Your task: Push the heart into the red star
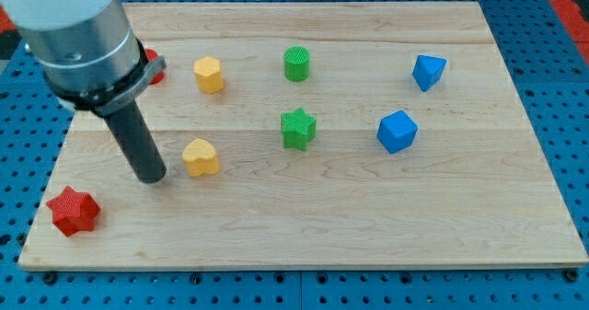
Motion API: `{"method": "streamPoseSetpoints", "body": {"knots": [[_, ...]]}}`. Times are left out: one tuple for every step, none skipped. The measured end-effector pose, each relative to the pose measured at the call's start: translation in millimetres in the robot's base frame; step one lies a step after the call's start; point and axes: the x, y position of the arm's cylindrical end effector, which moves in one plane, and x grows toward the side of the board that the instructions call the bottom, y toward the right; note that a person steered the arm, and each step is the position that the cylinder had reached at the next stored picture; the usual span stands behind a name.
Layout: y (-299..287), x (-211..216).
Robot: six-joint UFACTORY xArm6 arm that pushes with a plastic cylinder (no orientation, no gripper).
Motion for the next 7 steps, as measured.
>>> {"method": "streamPoseSetpoints", "body": {"knots": [[15.7,-37.0],[53.6,-48.1],[86.5,-46.4],[84.1,-14.5],[54.8,23.1],[55.4,21.3],[69.2,-21.2]]}}
